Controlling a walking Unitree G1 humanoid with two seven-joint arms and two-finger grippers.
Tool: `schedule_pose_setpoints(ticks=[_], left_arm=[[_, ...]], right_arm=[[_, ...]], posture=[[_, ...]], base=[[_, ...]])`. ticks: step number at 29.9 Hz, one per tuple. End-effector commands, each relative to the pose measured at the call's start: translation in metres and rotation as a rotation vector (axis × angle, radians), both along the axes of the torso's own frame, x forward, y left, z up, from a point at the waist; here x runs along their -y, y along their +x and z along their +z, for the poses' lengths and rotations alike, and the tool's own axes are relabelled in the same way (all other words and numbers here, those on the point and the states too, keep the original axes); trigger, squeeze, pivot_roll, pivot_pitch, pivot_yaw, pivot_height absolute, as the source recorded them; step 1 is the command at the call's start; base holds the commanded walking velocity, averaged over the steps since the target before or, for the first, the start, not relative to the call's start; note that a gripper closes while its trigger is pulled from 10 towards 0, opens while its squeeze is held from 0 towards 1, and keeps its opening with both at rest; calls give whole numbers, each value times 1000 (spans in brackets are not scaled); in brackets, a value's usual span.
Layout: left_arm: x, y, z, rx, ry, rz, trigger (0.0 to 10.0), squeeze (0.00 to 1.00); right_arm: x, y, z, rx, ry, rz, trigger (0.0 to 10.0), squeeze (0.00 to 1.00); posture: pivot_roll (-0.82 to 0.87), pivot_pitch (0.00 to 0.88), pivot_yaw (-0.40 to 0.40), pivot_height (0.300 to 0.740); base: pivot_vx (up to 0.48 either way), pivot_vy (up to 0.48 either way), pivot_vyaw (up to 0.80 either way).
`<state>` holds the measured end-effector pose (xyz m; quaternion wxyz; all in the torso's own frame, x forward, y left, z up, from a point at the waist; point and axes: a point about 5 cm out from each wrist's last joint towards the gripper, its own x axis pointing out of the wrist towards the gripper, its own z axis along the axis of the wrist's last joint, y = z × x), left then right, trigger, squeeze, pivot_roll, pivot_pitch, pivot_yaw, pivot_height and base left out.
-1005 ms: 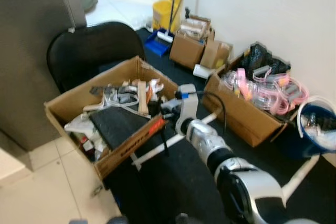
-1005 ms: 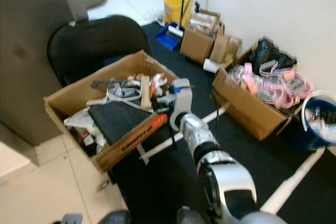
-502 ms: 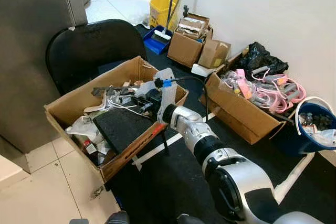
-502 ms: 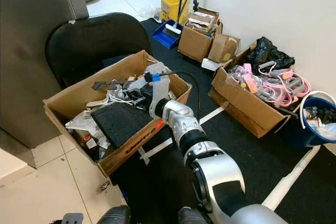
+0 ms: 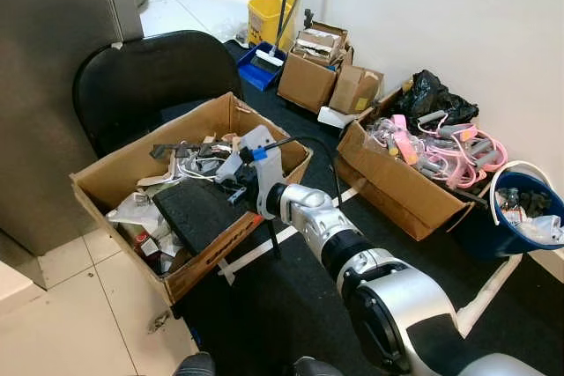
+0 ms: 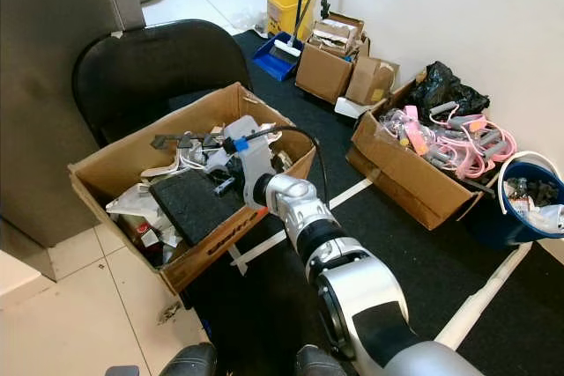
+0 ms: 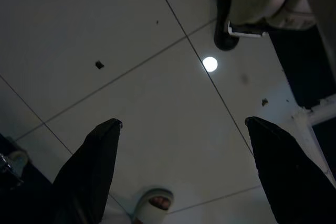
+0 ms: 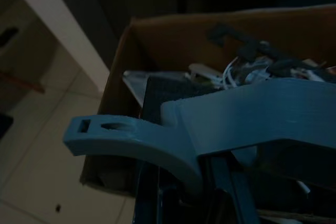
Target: Picking trash to rubbish bin
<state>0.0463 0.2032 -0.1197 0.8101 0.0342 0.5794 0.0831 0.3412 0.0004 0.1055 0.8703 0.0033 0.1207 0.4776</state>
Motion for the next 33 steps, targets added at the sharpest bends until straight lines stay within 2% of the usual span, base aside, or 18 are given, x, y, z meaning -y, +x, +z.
schedule_pose_setpoints(ticks=[1, 8, 21, 28, 33], left_arm=[[8, -10, -2, -23, -18, 17, 10000, 0], [6, -15, -2, -24, -14, 40, 10000, 0], [1, -16, -1, -24, -3, 38, 10000, 0], [-6, -14, 0, -13, 12, 32, 10000, 0], [-8, -15, 0, -12, 14, 32, 10000, 0]], right_arm=[[-71, -38, 2, -48, 96, 154, 10000, 0], [-75, -36, 7, -66, 123, 126, 10000, 0], [-62, -27, 1, -71, 80, 13, 10000, 0], [-48, -20, -6, -47, 20, -114, 10000, 0], [-40, -14, -8, -42, -16, -218, 10000, 0]], posture=[[239, 114, -112, 740], [261, 123, -114, 740], [266, 121, -96, 740], [269, 117, -84, 740], [271, 119, -82, 740]], base=[[0, 0, 0], [0, 0, 671], [0, 0, 767], [0, 0, 738], [0, 0, 0]])
